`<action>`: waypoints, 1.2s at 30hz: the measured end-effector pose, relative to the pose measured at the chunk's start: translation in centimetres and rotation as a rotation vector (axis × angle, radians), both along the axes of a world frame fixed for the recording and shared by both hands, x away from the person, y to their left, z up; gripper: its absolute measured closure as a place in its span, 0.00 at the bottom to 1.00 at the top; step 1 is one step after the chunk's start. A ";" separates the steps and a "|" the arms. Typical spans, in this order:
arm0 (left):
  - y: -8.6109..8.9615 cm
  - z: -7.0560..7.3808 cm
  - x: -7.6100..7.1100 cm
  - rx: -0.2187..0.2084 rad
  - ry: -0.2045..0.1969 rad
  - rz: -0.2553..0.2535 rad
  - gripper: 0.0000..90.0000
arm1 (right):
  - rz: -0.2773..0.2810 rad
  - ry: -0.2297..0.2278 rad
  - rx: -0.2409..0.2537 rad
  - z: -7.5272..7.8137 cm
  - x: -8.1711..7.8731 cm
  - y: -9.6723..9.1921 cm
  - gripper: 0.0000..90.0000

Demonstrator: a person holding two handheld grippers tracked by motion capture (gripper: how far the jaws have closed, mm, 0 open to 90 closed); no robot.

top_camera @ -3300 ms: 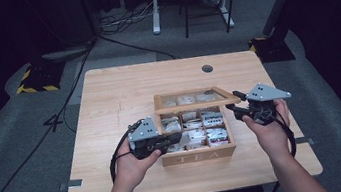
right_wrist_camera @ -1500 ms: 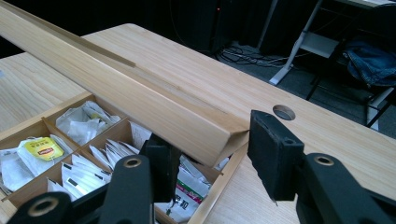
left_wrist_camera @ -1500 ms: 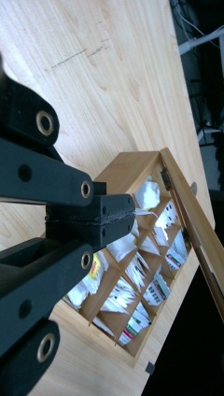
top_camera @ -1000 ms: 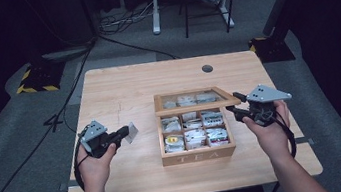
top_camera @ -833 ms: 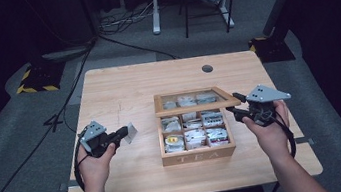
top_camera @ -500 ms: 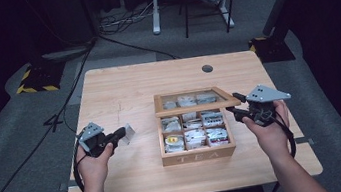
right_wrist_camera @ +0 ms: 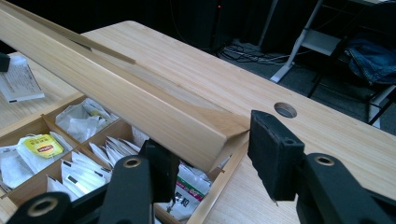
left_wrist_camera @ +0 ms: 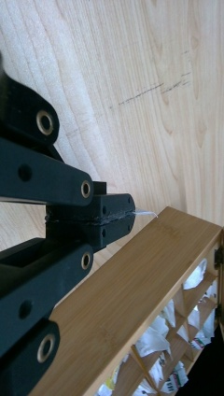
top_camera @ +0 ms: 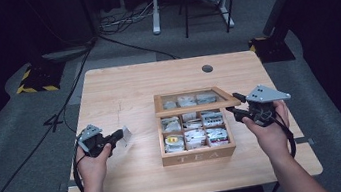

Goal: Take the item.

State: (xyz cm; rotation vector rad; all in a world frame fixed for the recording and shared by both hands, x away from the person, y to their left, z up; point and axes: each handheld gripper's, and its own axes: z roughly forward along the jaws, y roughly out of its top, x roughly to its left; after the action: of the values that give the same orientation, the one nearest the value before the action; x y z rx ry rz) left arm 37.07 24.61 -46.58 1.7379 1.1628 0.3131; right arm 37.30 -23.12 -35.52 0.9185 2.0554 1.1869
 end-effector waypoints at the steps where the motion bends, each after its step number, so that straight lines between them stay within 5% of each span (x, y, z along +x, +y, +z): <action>1: 0.0 -0.1 0.0 0.000 -0.001 -0.005 0.99 | 0.000 0.000 0.000 0.0 0.0 0.0 0.61; 13: 0.2 -1.2 0.5 0.020 0.021 -0.014 0.91 | -0.002 -0.002 -0.004 0.0 0.0 0.0 0.61; 19: 0.4 -1.2 0.6 0.079 -0.016 0.060 0.61 | -0.001 -0.002 -0.004 0.0 0.0 0.0 0.60; 24: 0.6 -1.4 0.7 0.114 -0.031 0.093 0.47 | 0.000 -0.002 -0.003 0.0 0.0 0.0 0.60; 36: -1.0 1.3 -0.2 0.125 -0.047 -0.002 0.43 | 0.001 0.000 0.000 0.1 0.1 0.0 0.60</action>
State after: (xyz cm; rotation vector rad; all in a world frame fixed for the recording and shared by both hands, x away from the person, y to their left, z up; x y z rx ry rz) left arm 36.88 23.63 -45.32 1.8298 1.1281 0.4313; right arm 37.36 -23.11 -35.44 0.9177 2.0554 1.1875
